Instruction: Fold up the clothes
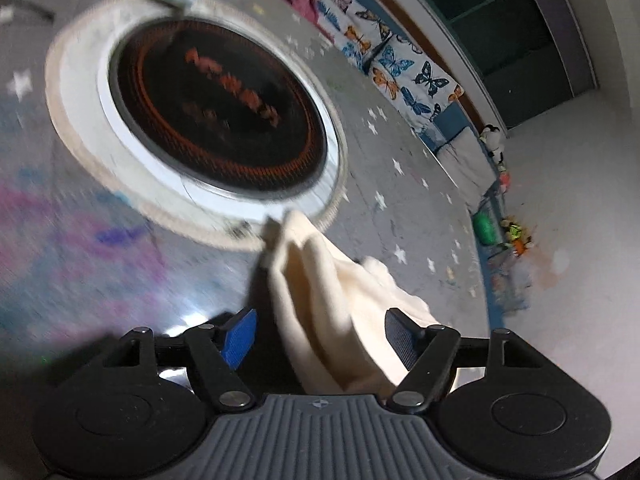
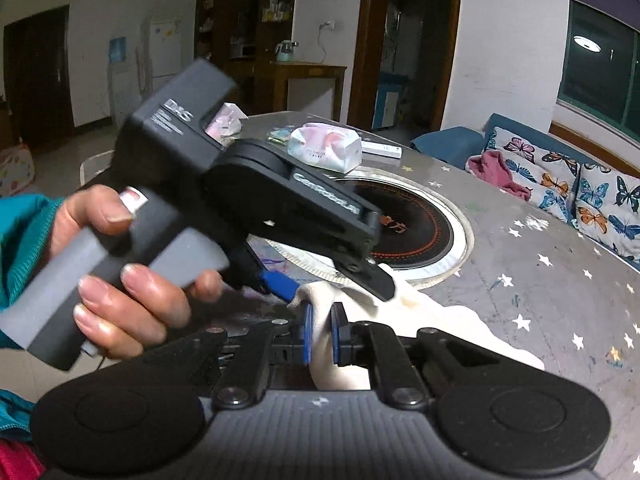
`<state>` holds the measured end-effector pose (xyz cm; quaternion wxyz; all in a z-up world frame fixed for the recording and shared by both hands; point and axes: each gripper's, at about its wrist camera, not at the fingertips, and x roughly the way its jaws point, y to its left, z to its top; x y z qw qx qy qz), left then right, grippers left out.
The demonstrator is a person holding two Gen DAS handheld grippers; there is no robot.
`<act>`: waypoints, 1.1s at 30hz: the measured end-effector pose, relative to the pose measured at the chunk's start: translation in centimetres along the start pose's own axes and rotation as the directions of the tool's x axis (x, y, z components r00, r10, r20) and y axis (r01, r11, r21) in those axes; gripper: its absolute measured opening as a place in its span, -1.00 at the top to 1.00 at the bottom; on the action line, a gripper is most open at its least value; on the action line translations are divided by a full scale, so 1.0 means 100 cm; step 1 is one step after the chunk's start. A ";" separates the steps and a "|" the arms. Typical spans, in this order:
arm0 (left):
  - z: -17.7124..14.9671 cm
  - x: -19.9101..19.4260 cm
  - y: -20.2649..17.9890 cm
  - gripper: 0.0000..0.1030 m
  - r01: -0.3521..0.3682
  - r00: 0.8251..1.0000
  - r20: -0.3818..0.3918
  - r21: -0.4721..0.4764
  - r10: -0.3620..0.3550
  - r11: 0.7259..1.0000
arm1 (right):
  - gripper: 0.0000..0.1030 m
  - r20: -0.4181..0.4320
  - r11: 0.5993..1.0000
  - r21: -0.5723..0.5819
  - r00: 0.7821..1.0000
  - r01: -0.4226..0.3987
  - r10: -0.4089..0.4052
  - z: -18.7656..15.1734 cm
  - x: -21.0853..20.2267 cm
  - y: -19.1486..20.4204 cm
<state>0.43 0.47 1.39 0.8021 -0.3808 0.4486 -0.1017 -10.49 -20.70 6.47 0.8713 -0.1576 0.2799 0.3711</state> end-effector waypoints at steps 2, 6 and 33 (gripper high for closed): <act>-0.002 0.005 -0.002 -0.30 0.006 1.000 -0.002 -0.022 -0.006 1.000 | 0.84 0.005 1.000 0.007 1.000 -0.007 0.007 -0.002 -0.001 -0.001; -0.004 0.015 0.002 0.56 0.019 0.999 -0.025 -0.061 -0.021 0.998 | 0.84 0.007 0.999 0.016 1.000 -0.030 0.029 -0.010 -0.005 -0.001; -0.002 0.022 -0.018 0.63 -0.056 0.998 0.011 0.084 0.055 0.995 | 0.30 -0.139 0.740 0.557 0.920 0.378 -0.366 -0.121 -0.037 -0.173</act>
